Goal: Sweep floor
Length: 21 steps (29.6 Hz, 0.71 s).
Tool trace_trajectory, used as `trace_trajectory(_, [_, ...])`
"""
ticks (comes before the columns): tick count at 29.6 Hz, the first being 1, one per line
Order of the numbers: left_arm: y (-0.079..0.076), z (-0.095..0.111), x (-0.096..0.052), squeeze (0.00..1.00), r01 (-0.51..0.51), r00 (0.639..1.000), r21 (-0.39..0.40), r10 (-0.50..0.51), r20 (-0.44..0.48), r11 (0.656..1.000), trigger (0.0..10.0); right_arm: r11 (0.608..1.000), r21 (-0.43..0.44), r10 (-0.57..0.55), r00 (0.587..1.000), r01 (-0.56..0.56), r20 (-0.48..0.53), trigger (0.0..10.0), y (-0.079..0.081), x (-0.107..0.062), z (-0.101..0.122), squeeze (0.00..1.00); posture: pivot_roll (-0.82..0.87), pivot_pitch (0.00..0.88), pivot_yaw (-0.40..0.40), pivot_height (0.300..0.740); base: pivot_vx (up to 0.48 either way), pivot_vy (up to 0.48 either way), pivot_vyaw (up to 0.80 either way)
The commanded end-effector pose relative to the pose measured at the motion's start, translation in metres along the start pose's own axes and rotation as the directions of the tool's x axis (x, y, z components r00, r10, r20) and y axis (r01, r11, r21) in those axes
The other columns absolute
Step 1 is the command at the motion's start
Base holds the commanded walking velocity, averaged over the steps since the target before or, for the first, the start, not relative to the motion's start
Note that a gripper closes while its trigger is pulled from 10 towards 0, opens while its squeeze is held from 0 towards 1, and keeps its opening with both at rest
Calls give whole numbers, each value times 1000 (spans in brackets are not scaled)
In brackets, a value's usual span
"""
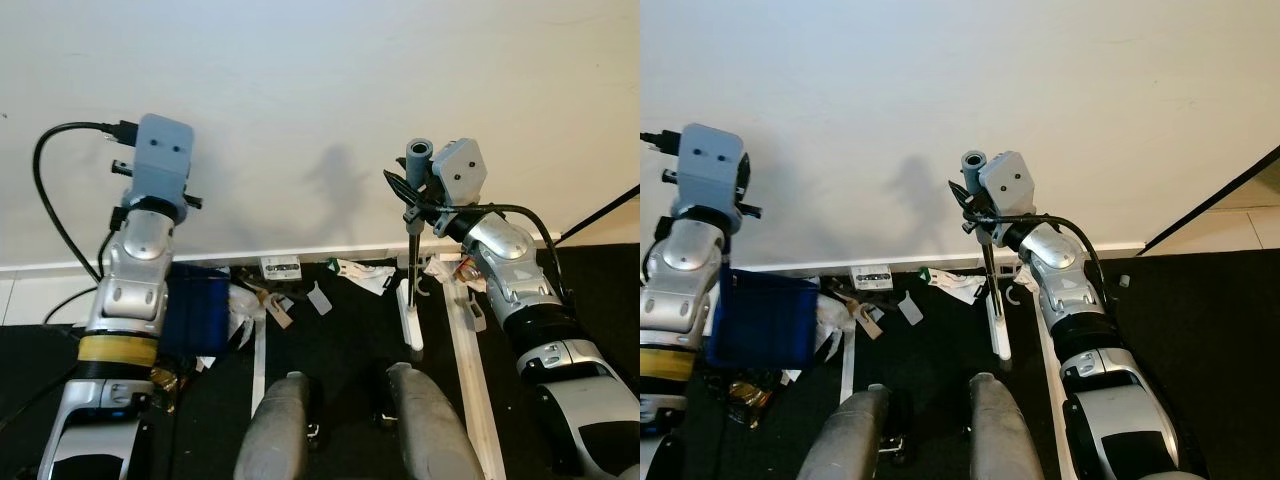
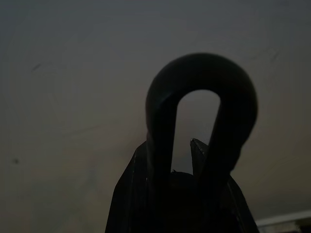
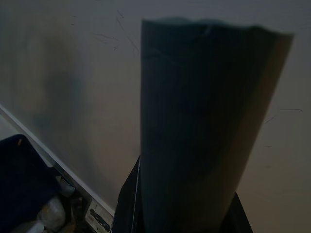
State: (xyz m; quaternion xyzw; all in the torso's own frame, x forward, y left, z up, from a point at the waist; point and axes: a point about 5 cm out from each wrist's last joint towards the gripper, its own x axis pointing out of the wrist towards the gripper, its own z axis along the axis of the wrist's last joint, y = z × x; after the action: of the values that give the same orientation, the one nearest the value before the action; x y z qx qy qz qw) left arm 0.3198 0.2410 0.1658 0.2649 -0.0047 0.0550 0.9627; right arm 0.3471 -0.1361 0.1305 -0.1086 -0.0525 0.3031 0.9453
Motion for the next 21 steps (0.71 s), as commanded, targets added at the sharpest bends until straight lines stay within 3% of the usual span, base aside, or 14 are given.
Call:
trace_trajectory(1, [12,-1,-3,0,-27,1000,71,27,-4,997,10000,1000,-14,-1,1000,1,15,10000,0,0,1,0,-1,203,57,740,0,0,0])
trace_trajectory(3, [15,-4,-3,0,-36,999,66,37,-12,997,10000,1000,-13,-3,1000,3,15,10000,-1,-1,1,0,-1,201,55,740,0,0,0])
trace_trajectory(4, [14,-6,-3,0,-39,999,22,39,-31,999,10000,1000,-13,-4,1000,4,15,10000,-1,0,1,0,0,200,54,740,0,0,0])
trace_trajectory(8, [-12,-19,-4,0,12,996,-128,-24,-92,992,10000,1000,-12,-6,1000,7,19,10000,-1,1,2,0,-8,201,52,740,0,0,0])
trace_trajectory(9, [-12,-19,-4,0,12,996,-128,-24,-92,992,10000,1000,-12,-6,1000,7,19,10000,-1,1,2,0,-8,201,52,740,0,0,0])
trace_trajectory(10, [-19,-21,-3,0,10,994,-197,-30,-102,980,10000,1000,-12,-8,1000,8,22,10000,-1,2,3,0,-13,202,52,740,0,0,0])
trace_trajectory(16, [-32,-20,6,0,10,997,-336,-36,-72,942,10000,1000,-10,-12,1000,13,28,10000,-2,1,3,0,-22,212,53,740,0,0,0])
trace_trajectory(19, [-33,-19,7,0,14,997,-350,-39,-64,936,10000,1000,-9,-12,1000,12,29,10000,-2,1,3,0,-22,212,53,740,0,0,0])
trace_trajectory(21, [-39,-8,8,0,79,996,-437,-90,-3,896,10000,1000,-8,-9,999,9,32,10000,0,1,3,0,-24,212,58,740,0,0,0])
